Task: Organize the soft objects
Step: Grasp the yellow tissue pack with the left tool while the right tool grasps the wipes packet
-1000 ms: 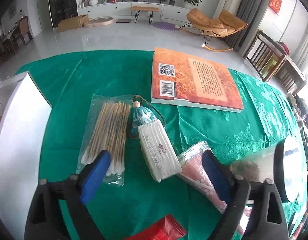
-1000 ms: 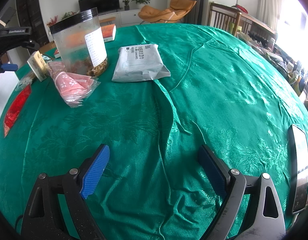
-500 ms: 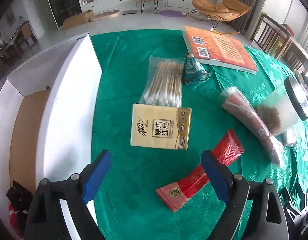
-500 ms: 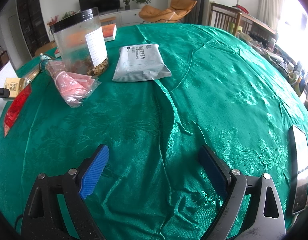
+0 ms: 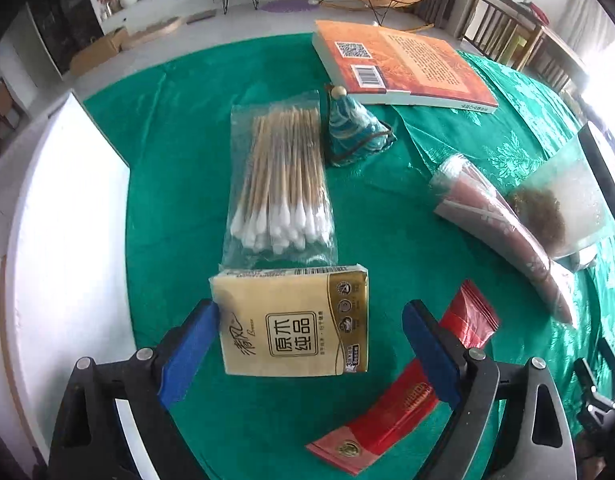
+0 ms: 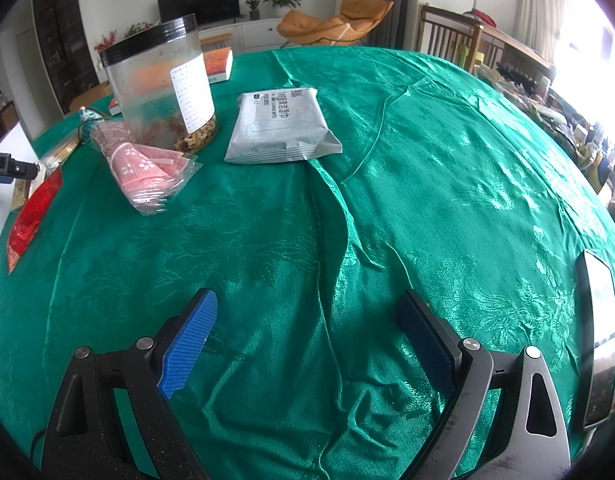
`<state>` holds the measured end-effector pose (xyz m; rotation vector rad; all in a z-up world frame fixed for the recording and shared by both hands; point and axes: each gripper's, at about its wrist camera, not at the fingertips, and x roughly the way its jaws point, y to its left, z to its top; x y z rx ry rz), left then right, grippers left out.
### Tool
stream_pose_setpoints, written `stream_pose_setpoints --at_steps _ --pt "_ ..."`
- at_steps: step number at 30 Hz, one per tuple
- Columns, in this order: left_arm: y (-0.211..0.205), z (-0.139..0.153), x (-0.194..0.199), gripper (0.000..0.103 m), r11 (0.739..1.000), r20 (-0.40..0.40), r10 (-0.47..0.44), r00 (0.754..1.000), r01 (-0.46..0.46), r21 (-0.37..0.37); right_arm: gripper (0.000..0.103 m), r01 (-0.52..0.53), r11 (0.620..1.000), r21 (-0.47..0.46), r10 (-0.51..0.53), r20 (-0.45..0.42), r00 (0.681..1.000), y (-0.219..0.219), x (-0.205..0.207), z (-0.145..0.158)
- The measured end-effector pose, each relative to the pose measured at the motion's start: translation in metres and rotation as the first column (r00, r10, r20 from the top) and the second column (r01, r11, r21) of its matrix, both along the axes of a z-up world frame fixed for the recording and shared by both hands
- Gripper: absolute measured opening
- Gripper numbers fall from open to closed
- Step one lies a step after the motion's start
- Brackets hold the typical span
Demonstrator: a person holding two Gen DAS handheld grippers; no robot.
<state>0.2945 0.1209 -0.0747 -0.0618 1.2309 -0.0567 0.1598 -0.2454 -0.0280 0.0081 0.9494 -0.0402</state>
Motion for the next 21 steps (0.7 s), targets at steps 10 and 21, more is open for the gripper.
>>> stream_pose_setpoints --at_steps 10,21 --pt "0.015 0.021 -0.012 0.092 1.000 -0.022 -0.009 1.000 0.009 -0.018 0.093 0.000 1.000 0.000 0.000 0.000 1.000 0.000 0.000 0.000" --pt "-0.033 -0.022 -0.008 0.086 0.938 -0.033 -0.300 0.953 0.301 0.172 0.093 -0.001 1.000 0.000 0.001 0.000 1.000 0.000 0.000 0.000"
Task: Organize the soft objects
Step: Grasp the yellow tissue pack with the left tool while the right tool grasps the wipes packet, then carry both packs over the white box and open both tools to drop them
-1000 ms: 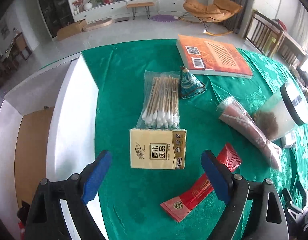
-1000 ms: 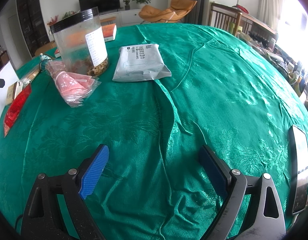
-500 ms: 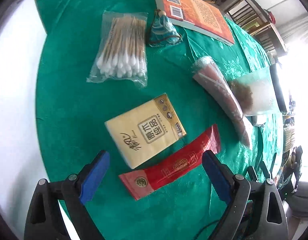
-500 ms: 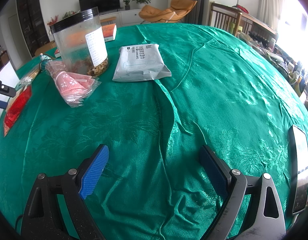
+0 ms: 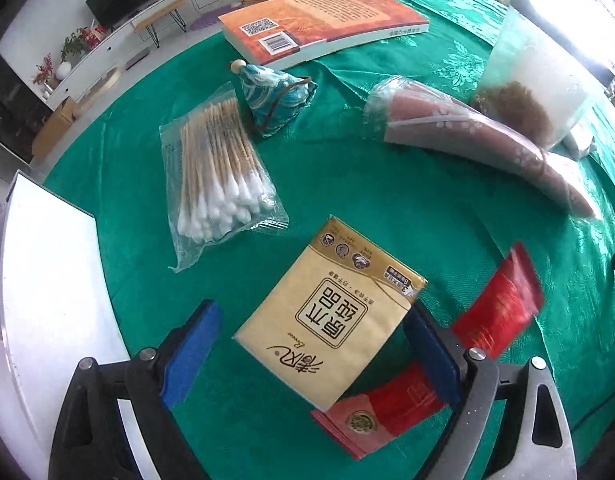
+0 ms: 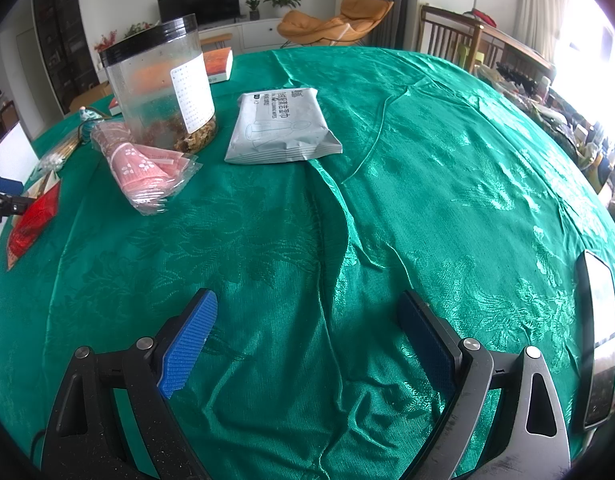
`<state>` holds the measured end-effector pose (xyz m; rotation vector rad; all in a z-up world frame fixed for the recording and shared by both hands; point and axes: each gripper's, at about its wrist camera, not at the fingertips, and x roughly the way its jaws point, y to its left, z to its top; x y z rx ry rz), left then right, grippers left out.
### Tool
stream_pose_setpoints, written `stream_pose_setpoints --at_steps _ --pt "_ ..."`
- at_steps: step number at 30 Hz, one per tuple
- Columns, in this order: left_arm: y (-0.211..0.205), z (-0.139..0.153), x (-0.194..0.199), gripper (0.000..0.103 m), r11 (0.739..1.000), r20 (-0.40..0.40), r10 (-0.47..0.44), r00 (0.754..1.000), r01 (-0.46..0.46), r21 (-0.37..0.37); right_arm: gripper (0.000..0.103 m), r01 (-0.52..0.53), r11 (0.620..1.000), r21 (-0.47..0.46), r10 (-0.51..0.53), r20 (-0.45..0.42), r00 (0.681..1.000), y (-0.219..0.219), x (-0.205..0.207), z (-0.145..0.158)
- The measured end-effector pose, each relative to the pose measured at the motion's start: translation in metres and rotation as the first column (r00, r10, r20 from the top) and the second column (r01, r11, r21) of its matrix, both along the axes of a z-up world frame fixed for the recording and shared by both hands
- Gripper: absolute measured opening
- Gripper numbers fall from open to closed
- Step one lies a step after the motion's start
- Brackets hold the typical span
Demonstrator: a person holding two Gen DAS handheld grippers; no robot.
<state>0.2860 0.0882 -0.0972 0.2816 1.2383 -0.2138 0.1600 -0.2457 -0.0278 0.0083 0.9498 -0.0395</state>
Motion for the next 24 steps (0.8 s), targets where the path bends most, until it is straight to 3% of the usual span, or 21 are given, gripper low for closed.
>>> stream_pose_setpoints --at_steps 2,5,8,10,12,16,21,22,24 --pt "0.005 0.000 0.004 0.074 0.997 -0.009 0.054 0.999 -0.054 -0.062 0.093 0.000 1.000 0.000 0.000 0.000 1.000 0.000 0.000 0.000" --pt "0.011 0.006 0.001 0.067 0.991 0.012 0.113 0.994 -0.112 -0.067 0.093 -0.004 1.000 0.017 0.004 0.004 1.000 -0.001 -0.001 0.001" --pt "0.021 0.021 -0.008 0.067 0.976 0.042 0.189 0.981 -0.182 -0.122 0.092 0.003 0.983 0.185 -0.008 0.026 1.000 -0.025 0.005 0.011" --pt "0.030 0.029 -0.013 0.067 0.958 0.048 0.246 0.968 -0.235 -0.165 0.092 0.043 0.972 0.230 -0.056 0.050 0.997 -0.045 0.024 0.025" --pt "0.038 0.037 -0.017 0.066 0.940 0.049 0.285 0.957 -0.269 -0.209 0.092 0.043 0.973 0.227 -0.052 0.035 0.998 -0.051 0.058 0.037" --pt "0.040 0.058 -0.030 0.066 0.923 0.058 0.306 0.950 -0.281 -0.262 0.092 -0.076 0.985 0.154 0.084 -0.050 0.995 -0.024 0.128 0.037" --pt "0.039 0.073 -0.040 0.066 0.916 0.055 0.302 0.952 -0.274 -0.292 0.091 -0.144 0.987 0.071 0.157 -0.223 0.962 0.010 0.177 0.004" --pt "0.040 0.076 -0.041 0.066 0.915 0.059 0.302 0.952 -0.272 -0.298 0.088 -0.161 0.986 0.043 0.166 -0.236 0.957 0.013 0.179 0.000" --pt "0.043 0.083 -0.045 0.066 0.912 0.072 0.306 0.949 -0.271 -0.308 0.067 -0.171 0.985 0.000 0.167 -0.210 0.963 0.013 0.179 0.004"
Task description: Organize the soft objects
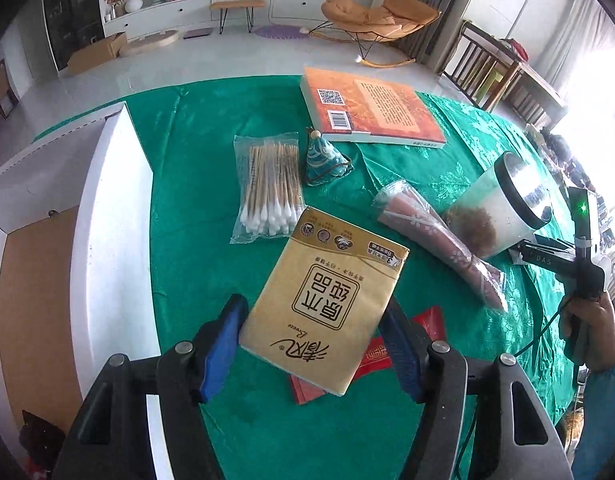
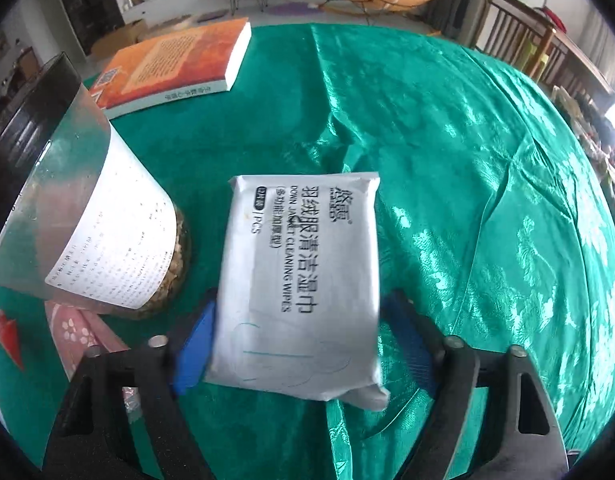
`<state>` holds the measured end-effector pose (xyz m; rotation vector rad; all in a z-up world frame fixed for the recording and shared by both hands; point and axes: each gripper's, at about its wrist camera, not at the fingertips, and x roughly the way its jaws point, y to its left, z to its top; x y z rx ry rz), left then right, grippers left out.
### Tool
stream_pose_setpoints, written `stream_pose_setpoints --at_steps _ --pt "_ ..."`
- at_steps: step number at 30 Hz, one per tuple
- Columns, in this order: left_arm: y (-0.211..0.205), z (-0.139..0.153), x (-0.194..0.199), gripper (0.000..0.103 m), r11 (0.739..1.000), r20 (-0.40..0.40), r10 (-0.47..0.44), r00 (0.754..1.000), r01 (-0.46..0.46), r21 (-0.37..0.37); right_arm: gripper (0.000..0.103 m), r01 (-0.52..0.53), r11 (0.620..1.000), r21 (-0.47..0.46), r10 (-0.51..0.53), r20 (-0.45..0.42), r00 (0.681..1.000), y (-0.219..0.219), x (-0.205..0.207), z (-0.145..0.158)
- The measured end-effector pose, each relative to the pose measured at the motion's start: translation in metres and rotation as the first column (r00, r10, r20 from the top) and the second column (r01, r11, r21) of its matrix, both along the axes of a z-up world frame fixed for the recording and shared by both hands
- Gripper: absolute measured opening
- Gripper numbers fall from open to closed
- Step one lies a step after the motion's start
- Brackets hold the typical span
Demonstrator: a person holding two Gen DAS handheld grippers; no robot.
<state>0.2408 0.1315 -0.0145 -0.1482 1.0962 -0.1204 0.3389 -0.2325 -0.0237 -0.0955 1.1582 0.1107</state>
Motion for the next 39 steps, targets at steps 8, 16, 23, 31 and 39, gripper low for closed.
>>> stream_pose_setpoints --at_steps 8,16,23,31,39 --pt "0.042 0.041 -0.046 0.065 0.996 0.074 0.061 0.995 -0.055 -0.071 0.065 0.088 0.992 0.091 -0.103 0.175 0.979 -0.032 -0.021 0.087" --pt "0.146 0.067 -0.157 0.065 0.966 0.119 0.257 0.959 -0.260 0.007 0.066 -0.245 0.954 0.174 0.201 0.238 0.950 0.090 -0.101 0.165" --pt "0.214 0.070 -0.233 0.100 0.872 0.162 0.441 0.883 -0.465 0.156 0.072 -0.543 0.730 0.416 0.487 0.240 0.839 0.266 -0.194 0.185" --pt "0.191 0.065 -0.238 0.103 0.891 0.214 0.413 0.886 -0.441 0.106 0.088 -0.573 0.638 0.514 0.519 0.263 0.813 0.311 -0.218 0.171" --pt "0.043 0.057 -0.209 0.103 0.992 0.230 0.123 0.965 -0.129 0.011 0.088 -0.381 0.899 0.216 0.336 0.219 0.916 0.162 -0.222 0.090"
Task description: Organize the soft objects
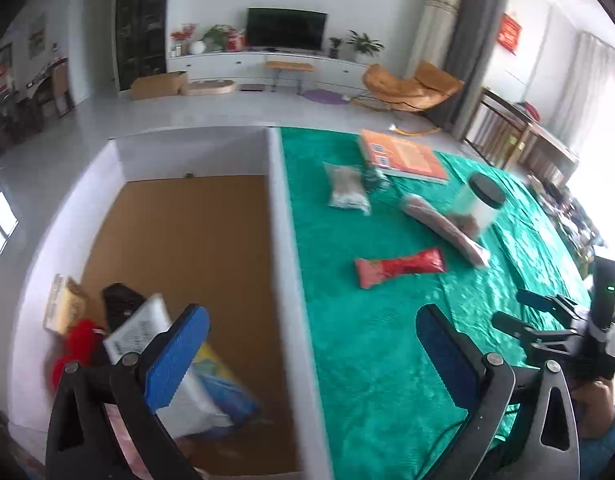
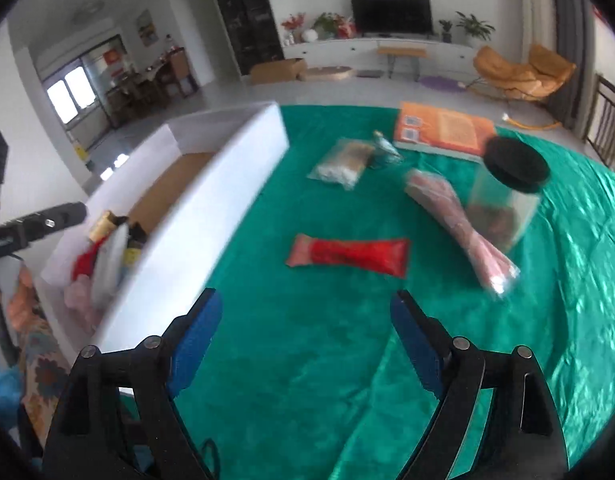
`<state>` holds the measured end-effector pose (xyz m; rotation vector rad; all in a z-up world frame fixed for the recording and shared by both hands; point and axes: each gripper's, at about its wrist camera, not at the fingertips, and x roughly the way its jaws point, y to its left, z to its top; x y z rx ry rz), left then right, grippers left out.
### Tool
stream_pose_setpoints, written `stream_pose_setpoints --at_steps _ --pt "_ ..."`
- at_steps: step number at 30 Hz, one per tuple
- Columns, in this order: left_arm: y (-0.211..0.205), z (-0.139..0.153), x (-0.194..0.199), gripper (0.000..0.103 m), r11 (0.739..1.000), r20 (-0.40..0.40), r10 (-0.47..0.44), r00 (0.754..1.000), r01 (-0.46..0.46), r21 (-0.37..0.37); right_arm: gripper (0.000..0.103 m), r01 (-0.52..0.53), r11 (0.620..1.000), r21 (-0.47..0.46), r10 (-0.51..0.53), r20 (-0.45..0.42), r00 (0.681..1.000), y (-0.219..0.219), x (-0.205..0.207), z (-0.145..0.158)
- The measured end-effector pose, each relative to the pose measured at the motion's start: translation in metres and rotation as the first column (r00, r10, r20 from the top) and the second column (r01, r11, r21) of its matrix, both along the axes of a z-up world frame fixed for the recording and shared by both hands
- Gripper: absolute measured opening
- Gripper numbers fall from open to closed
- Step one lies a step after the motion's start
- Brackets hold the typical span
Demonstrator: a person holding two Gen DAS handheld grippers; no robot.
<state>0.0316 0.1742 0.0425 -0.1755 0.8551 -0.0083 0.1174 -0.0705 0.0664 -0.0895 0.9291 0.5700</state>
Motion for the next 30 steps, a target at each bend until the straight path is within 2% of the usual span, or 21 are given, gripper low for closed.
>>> stream_pose_setpoints --at_steps 3,6,7,10,13,16,19,30 --pt "-0.065 -0.024 0.011 0.103 0.993 -0.045 -0.116 0.992 0.115 -0.031 0.088 0.169 0.977 -0.131 -0.170 0.003 0.985 -0.056 0.001 -0.039" --pt "-0.105 -0.059 0.029 0.103 0.988 -0.087 -0.140 0.986 0.134 -0.071 0.088 0.302 0.934 -0.188 -0.304 0.020 0.952 -0.095 0.005 -0.061" --pt "-0.114 -0.071 0.036 0.103 0.991 -0.099 -0.129 0.987 0.123 -0.061 0.088 0.337 0.922 -0.191 -0.339 0.027 0.941 -0.103 0.008 -0.066" --pt "-0.119 -0.107 0.063 0.103 0.997 -0.117 -0.065 0.991 0.069 0.032 0.088 0.410 0.892 -0.190 -0.407 0.058 0.912 -0.118 0.018 -0.072" --pt "-0.112 -0.131 0.084 0.103 0.998 -0.142 -0.012 0.990 0.021 0.062 0.088 0.453 0.872 -0.184 -0.445 0.085 0.891 -0.124 0.025 -0.076" --pt "-0.108 -0.144 0.093 0.103 0.997 -0.143 0.015 0.990 -0.005 0.076 0.088 0.478 0.859 -0.181 -0.473 0.073 0.878 -0.130 0.029 -0.086" --pt "-0.110 -0.148 0.090 0.103 0.990 -0.110 0.014 0.994 0.002 0.144 0.088 0.483 0.859 -0.168 -0.480 0.060 0.875 -0.134 0.028 -0.090" --pt "-0.109 -0.147 0.087 0.103 0.990 -0.091 0.015 0.996 -0.002 0.143 0.089 0.480 0.860 -0.177 -0.477 0.060 0.877 -0.132 0.027 -0.094"
